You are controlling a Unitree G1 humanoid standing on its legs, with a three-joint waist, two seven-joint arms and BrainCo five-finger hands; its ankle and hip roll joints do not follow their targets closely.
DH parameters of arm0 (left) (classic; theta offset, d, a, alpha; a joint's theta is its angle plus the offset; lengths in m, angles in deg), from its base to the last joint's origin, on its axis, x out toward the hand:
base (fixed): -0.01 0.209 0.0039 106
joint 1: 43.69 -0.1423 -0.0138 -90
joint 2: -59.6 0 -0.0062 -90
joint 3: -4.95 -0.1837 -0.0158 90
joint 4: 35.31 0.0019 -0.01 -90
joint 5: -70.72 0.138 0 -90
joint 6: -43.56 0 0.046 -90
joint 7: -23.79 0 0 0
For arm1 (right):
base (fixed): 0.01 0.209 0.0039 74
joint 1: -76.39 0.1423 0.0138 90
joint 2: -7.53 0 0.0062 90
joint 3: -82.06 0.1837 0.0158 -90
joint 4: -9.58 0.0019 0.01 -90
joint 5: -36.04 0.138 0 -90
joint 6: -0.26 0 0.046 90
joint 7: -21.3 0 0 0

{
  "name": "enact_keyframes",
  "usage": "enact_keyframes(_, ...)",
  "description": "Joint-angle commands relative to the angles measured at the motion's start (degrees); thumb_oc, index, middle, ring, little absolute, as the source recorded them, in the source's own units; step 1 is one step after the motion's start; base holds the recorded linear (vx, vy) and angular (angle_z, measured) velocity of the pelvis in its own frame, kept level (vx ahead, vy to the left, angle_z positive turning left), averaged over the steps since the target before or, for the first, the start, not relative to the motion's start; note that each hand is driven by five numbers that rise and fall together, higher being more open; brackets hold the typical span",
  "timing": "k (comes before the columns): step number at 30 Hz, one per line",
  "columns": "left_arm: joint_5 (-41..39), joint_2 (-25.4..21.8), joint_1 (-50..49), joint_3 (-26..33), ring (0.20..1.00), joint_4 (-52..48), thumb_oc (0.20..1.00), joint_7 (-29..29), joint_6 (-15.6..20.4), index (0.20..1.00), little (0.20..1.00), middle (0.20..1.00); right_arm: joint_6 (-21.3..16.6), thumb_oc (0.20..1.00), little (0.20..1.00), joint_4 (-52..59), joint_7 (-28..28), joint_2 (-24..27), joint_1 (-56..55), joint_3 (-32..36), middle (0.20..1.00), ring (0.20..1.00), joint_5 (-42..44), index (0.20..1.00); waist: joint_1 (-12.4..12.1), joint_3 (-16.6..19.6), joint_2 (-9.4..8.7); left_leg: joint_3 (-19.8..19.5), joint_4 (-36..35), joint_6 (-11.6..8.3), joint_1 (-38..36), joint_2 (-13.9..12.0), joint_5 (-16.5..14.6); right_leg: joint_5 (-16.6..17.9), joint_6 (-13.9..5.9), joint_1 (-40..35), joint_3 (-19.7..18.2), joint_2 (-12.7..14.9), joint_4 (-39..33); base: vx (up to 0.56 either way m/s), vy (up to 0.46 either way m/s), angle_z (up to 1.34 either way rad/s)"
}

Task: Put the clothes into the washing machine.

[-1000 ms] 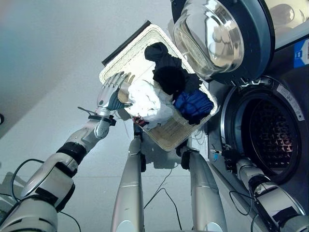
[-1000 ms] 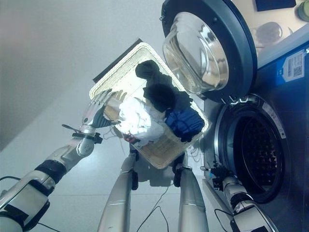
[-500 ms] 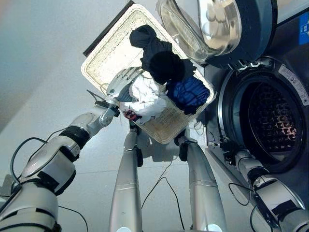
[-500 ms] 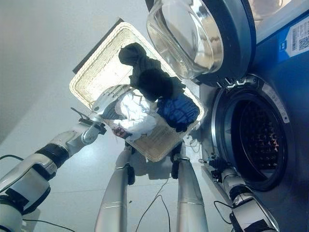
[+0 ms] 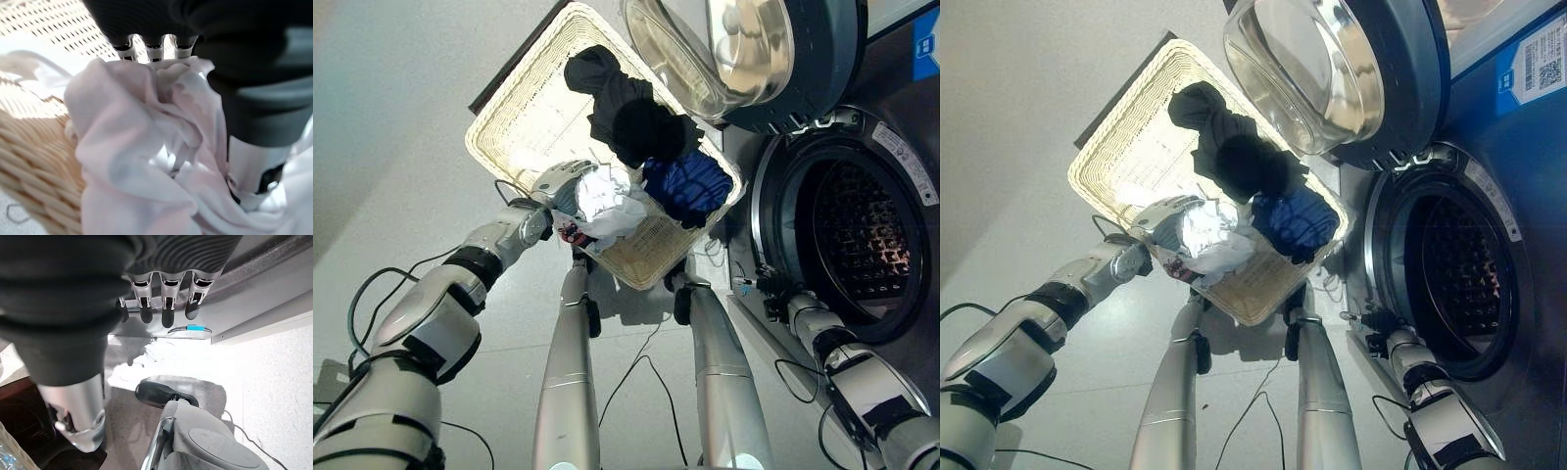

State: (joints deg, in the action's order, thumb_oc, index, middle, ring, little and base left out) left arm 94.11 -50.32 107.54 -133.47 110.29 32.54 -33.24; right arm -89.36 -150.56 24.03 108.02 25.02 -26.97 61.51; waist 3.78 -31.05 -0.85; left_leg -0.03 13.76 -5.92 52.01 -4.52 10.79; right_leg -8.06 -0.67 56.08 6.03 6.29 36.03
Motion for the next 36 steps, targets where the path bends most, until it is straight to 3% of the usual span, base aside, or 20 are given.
enact_keyframes(1,-0.2,2.3,-2.5,-1.4,1.000,3.6,1.000,-5.7,-0.4,1.000,1.000,1.000,0.5,1.000,1.000,0.0,-0.2,1.6,-0.2,-2.0,1.000,1.000,1.9,1.000,-0.3,1.3,-2.58,1.0,11.0,1.41,1.7,3.4,-9.9,15.1,-6.19,-1.8,-0.3,-3.2,-16.1,0.00,-0.010,-0.03)
enact_keyframes(10,6.7,3.7,-2.8,-2.9,1.000,7.7,1.000,-3.5,-2.4,1.000,1.000,1.000,0.1,1.000,1.000,-0.7,-0.4,1.1,0.9,-2.7,1.000,1.000,2.5,1.000,-0.1,1.3,-3.20,1.0,10.6,1.13,1.9,3.2,-9.6,15.3,-6.22,-2.0,-0.4,-3.6,-16.8,0.00,-0.002,-0.01)
enact_keyframes(11,7.3,3.7,-2.8,-3.1,0.928,7.9,0.928,-3.6,-2.5,0.928,0.928,0.928,0.1,1.000,1.000,-0.7,-0.5,1.0,1.0,-2.7,1.000,1.000,2.5,1.000,-0.1,1.3,-3.23,1.0,10.6,1.11,1.9,3.2,-9.6,15.3,-6.20,-2.0,-0.4,-3.6,-16.8,0.00,0.000,0.00)
enact_keyframes(12,8.8,3.9,-2.9,-3.6,0.200,8.4,0.200,-3.8,-2.5,0.200,0.200,0.200,0.1,1.000,1.000,-0.6,-0.7,0.8,1.2,-3.0,1.000,1.000,2.7,1.000,-0.1,1.3,-3.25,0.9,10.5,1.10,2.0,3.3,-9.5,15.4,-6.17,-1.9,-0.5,-3.7,-16.9,0.00,0.000,0.00)
enact_keyframes(36,5.9,6.2,-4.5,-2.6,0.200,12.9,0.200,-3.3,-2.4,0.200,0.200,0.200,-2.7,1.000,1.000,0.7,-1.2,0.3,4.5,-3.5,1.000,1.000,7.1,1.000,-0.2,1.3,-2.82,1.5,8.5,0.45,1.3,3.4,-8.3,15.7,-6.17,-2.4,-0.4,-3.6,-18.2,0.00,0.000,0.00)
